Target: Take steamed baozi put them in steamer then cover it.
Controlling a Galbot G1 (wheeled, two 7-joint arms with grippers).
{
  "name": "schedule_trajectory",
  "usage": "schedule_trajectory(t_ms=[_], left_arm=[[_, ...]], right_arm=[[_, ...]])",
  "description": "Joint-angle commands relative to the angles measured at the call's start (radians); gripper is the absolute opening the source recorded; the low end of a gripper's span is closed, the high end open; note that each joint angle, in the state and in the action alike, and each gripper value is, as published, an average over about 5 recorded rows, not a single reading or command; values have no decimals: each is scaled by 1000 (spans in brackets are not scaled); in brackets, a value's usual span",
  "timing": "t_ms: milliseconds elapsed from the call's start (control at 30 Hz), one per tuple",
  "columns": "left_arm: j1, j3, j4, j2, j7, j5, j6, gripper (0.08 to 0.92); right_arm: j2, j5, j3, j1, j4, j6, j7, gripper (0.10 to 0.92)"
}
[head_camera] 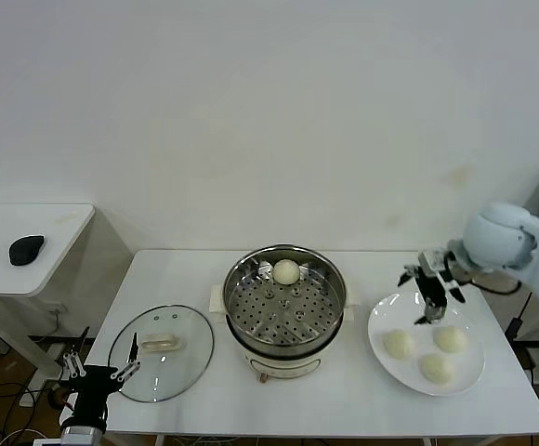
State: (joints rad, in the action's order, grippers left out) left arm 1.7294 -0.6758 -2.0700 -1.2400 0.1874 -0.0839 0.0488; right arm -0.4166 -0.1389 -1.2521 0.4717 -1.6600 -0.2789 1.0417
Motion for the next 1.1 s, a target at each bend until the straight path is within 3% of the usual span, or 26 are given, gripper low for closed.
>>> schedule_trajectory(t_ms=[33, 1100], left_arm=[[-1, 0, 1, -3, -1, -1, -4, 823], [9, -10, 3, -15, 1, -9, 0, 823]], right_arm=[[44, 155, 251, -365, 53, 35, -8, 823], [-185, 275, 410, -605, 269, 55, -93, 811]])
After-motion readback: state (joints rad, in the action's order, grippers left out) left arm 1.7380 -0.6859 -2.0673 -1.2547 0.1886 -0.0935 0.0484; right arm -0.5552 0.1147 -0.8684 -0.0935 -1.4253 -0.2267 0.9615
